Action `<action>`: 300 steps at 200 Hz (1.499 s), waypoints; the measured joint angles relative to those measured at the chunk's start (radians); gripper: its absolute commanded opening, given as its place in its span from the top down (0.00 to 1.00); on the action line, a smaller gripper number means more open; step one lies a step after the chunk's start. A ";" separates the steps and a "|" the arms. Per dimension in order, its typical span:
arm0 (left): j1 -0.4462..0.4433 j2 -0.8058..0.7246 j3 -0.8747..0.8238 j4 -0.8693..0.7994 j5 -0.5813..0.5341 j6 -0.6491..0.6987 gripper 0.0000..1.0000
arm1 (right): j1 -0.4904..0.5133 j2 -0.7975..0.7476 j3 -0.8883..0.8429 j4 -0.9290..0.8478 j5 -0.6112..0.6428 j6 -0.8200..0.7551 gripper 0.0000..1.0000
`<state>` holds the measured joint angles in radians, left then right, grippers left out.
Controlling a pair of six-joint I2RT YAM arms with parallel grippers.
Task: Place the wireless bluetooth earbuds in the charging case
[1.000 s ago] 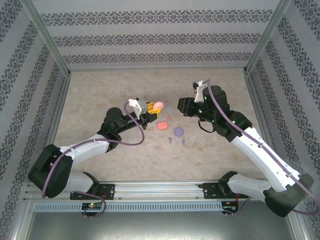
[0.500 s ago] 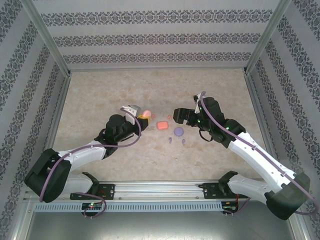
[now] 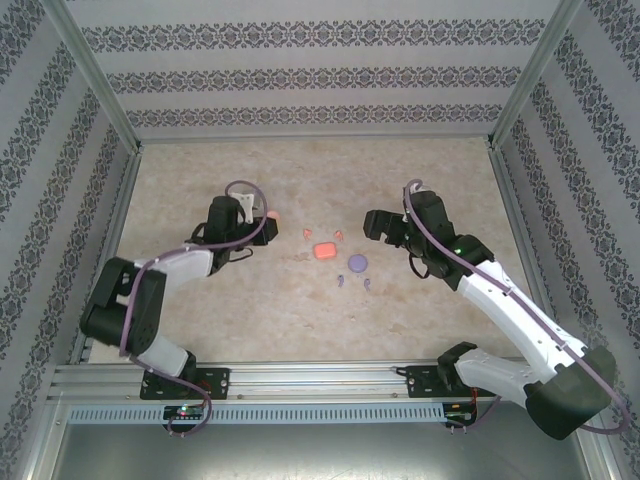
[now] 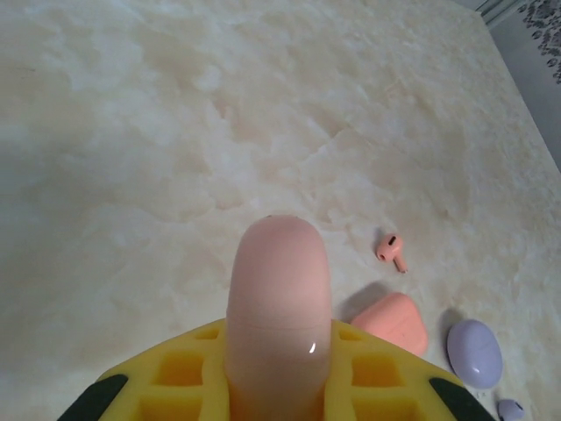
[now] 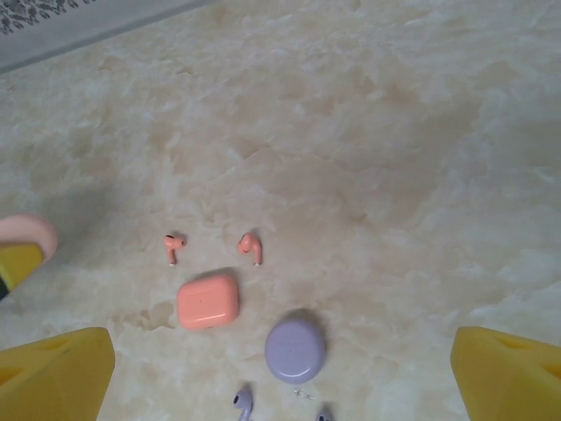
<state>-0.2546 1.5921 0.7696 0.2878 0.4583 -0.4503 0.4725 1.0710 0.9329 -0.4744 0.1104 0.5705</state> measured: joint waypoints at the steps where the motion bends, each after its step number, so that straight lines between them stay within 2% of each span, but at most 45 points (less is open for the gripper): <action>1: 0.002 0.003 0.004 -0.002 0.003 0.000 1.00 | 0.000 0.000 -0.001 0.000 0.000 0.000 0.02; 74: 0.065 0.340 0.300 -0.153 0.169 -0.027 1.00 | -0.005 0.002 -0.013 -0.003 -0.041 -0.045 0.02; 99: 0.085 0.406 0.368 -0.208 0.199 -0.029 0.96 | -0.005 0.027 -0.012 -0.013 -0.043 -0.055 0.02; 123: 0.107 0.431 0.406 -0.268 0.217 -0.029 0.86 | -0.005 0.057 -0.012 -0.024 -0.053 -0.055 0.02; 145: 0.124 0.455 0.451 -0.330 0.222 -0.021 0.71 | -0.005 0.070 -0.010 -0.027 -0.065 -0.055 0.02; 157: 0.129 0.463 0.470 -0.357 0.227 -0.013 0.68 | -0.005 0.072 -0.005 -0.031 -0.072 -0.055 0.02; 181: 0.134 0.472 0.503 -0.404 0.235 0.005 0.54 | -0.005 0.072 0.010 -0.032 -0.079 -0.055 0.02; 213: 0.142 0.473 0.539 -0.468 0.215 0.034 0.47 | -0.005 0.072 0.024 -0.040 -0.086 -0.058 0.02; 300: 0.205 0.447 0.583 -0.575 0.104 0.096 0.43 | -0.005 0.073 0.067 -0.124 -0.085 -0.073 0.02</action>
<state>-0.0498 2.0388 1.3521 -0.2867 0.5625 -0.3542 0.4671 1.1439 0.9997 -0.5987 0.0254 0.4973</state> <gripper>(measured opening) 0.560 0.982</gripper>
